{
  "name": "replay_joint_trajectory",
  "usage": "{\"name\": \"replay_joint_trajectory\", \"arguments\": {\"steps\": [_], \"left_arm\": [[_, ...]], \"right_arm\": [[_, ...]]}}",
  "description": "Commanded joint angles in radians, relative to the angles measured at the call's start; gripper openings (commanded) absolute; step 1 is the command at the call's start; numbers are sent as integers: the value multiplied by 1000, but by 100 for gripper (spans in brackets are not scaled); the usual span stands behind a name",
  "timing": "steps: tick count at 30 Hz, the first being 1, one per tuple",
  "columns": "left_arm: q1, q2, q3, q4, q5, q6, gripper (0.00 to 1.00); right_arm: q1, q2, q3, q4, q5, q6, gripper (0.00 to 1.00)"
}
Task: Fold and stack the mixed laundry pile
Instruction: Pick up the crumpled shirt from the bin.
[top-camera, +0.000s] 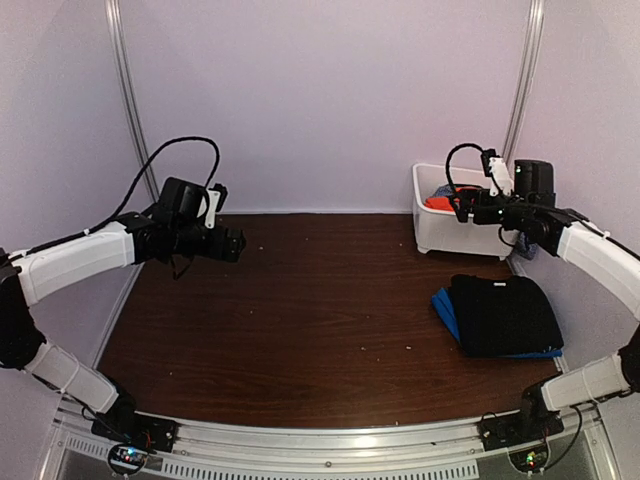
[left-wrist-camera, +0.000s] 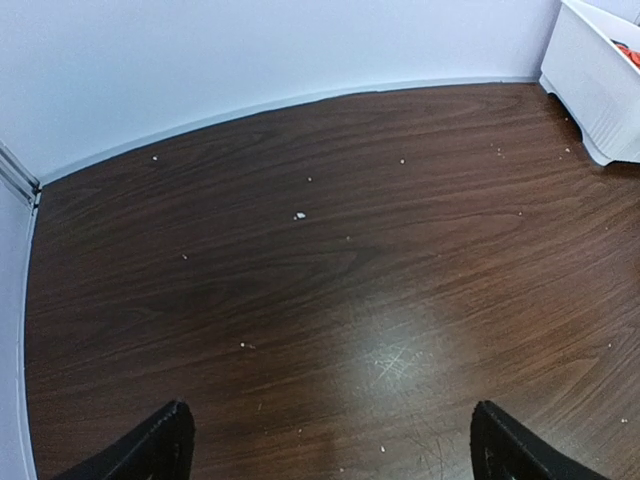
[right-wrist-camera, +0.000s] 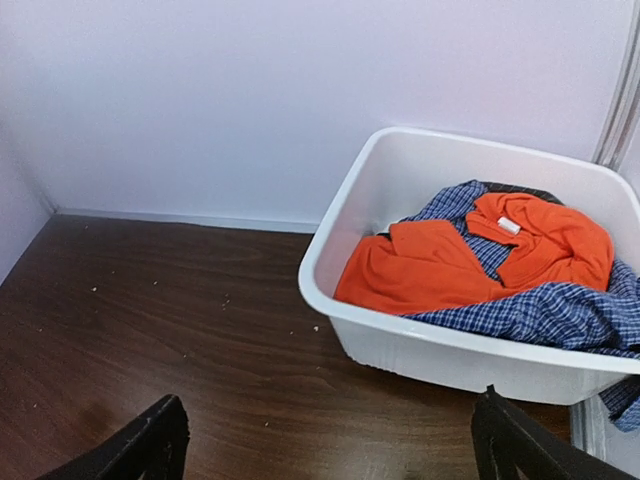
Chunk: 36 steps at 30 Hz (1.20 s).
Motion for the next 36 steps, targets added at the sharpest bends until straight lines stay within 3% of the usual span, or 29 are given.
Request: {"name": "replay_joint_trajectory", "arguments": {"steps": [1, 12, 26, 28, 35, 36], "left_arm": [[-7, 31, 73, 24, -23, 25, 98], [-9, 107, 132, 7, -69, 31, 98], [-9, 160, 147, -5, -90, 11, 98], [-9, 164, 152, -10, -96, 10, 98], [-9, 168, 171, -28, -124, 3, 98], [-9, 168, 173, -28, -124, 2, 98]], "right_arm": [[-60, 89, 186, -125, 135, -47, 100], [-232, 434, 544, -387, 310, -61, 100], [-263, 763, 793, -456, 381, -71, 97], [-265, 790, 816, -468, 367, -65, 83], [-265, 799, 860, -510, 326, -62, 3], [-265, 788, 859, -511, 319, -58, 0]]}}
